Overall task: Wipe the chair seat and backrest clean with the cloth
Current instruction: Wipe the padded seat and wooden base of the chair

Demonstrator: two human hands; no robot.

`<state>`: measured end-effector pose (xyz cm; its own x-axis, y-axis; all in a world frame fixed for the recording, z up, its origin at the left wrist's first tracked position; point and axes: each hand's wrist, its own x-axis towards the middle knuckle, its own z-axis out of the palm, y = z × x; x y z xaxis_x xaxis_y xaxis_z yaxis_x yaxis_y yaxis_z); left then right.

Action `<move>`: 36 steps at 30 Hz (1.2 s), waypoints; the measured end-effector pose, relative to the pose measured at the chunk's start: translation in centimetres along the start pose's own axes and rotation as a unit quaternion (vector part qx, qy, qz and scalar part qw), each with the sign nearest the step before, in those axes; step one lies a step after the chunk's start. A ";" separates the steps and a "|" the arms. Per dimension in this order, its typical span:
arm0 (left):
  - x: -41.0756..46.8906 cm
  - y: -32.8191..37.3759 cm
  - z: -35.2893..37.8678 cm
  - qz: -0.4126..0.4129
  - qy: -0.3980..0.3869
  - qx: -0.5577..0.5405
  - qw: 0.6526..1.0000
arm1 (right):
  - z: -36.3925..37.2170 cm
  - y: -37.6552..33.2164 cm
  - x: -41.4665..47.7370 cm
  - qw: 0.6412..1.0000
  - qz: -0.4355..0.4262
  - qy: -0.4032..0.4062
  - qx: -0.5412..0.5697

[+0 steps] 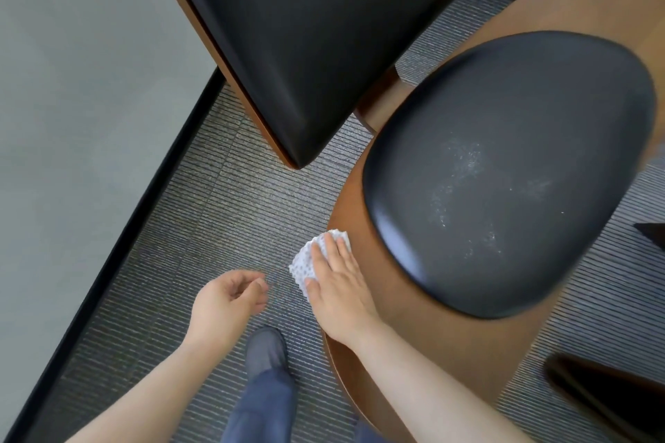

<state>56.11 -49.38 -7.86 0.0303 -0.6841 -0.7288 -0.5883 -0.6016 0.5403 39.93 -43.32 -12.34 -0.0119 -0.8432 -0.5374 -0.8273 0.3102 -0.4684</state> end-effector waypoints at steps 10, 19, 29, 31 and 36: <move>-4.6 -1.2 -1.2 -0.010 -0.038 0.040 0.998 | 1.1 -1.7 -10.6 1.000 0.010 0.013 0.021; -7.9 0.6 0.0 0.018 -0.074 0.060 0.995 | 0.6 -0.2 -18.7 0.986 0.041 0.149 0.056; -6.2 1.0 2.3 0.024 -0.076 0.062 0.995 | -5.9 2.3 -8.1 0.955 0.083 0.221 0.178; -5.3 0.8 3.0 0.019 -0.078 0.053 0.995 | -6.1 2.7 -4.6 0.957 0.094 0.221 0.165; -2.1 0.9 4.5 0.007 -0.057 0.011 0.998 | -7.0 3.4 2.1 0.960 0.118 0.206 0.152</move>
<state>51.87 -46.61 -7.73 -0.0693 -0.6395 -0.7657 -0.6052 -0.5832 0.5418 33.17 -47.14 -10.18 -0.4512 -0.8164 -0.3604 -0.5736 0.5747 -0.5836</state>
